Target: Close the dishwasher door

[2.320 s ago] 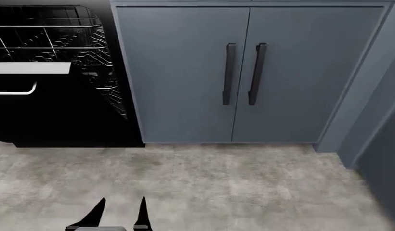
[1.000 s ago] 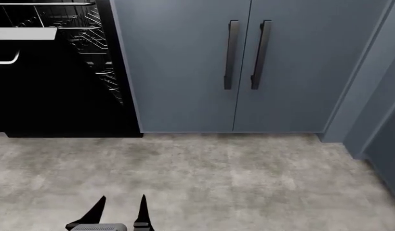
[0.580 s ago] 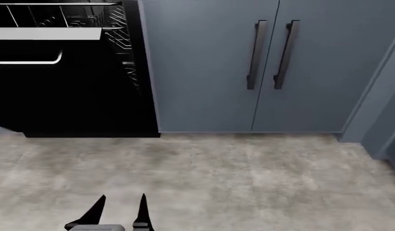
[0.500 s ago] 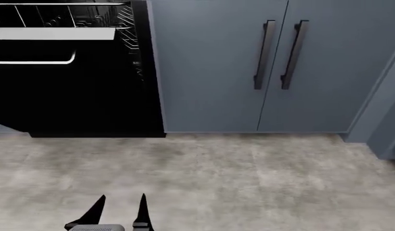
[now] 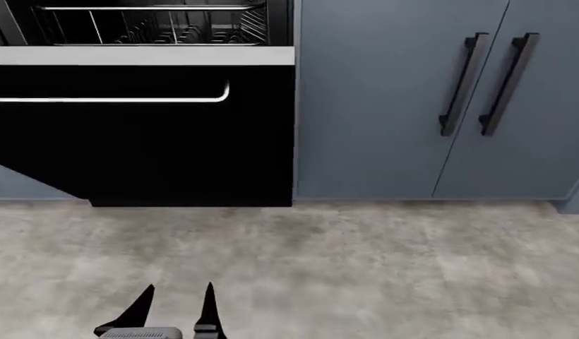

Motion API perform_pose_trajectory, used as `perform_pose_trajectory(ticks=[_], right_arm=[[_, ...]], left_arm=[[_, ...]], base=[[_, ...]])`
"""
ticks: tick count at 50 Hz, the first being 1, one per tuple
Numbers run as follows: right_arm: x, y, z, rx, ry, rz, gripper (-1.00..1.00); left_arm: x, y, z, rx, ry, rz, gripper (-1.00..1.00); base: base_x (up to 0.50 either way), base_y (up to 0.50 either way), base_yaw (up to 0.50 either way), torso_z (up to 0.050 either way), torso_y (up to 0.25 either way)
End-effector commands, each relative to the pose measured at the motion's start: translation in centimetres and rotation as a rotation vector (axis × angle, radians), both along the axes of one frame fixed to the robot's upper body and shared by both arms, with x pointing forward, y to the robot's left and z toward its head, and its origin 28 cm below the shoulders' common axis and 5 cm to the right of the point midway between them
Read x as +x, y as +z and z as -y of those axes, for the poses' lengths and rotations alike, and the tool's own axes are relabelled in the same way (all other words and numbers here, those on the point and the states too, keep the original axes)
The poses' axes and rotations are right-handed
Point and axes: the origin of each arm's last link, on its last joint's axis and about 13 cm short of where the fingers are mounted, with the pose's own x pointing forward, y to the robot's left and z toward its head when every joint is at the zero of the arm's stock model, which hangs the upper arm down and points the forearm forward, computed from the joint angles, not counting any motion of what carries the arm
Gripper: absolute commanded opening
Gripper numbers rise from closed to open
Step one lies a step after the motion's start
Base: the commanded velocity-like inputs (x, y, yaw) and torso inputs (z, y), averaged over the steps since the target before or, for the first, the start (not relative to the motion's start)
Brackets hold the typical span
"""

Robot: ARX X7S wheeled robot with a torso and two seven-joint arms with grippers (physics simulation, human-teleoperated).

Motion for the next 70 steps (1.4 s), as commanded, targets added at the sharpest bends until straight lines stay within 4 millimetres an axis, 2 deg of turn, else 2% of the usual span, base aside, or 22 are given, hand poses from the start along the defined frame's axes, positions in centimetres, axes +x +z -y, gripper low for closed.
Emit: perform_pose_trajectory(ticks=[1,19,43,58,70], right_arm=[[0.10,0.01,0.03,-0.001,0.012,0.020,1.00],[0.09,0.02,0.04,-0.013,0.012,0.014,1.00],[0.11,0.02,0.04,-0.017,0.012,0.025,1.00],[0.12,0.01,0.04,-0.009,0.010,0.036,1.00],[0.08,0.01,0.01,0.003,-0.021,0.016,1.00]], left_arm=[[0.05,0.05,0.00,-0.001,0.000,0.002,1.00],[0.07,0.14,0.00,-0.001,0.000,0.003,1.00],[0.21,0.26,0.04,-0.001,0.001,0.005,1.00],[0.27,0.39,0.07,-0.001,0.000,0.005,1.00],[0.27,0.35,0.09,0.003,0.000,0.006,1.00]], base=[[0.37,0.41,0.00,0.000,0.000],[0.35,0.44,0.00,0.000,0.000],[0.18,0.50,0.00,0.000,0.000],[0.46,0.28,0.00,0.000,0.000],[0.00,0.00,0.00,0.000,0.000]])
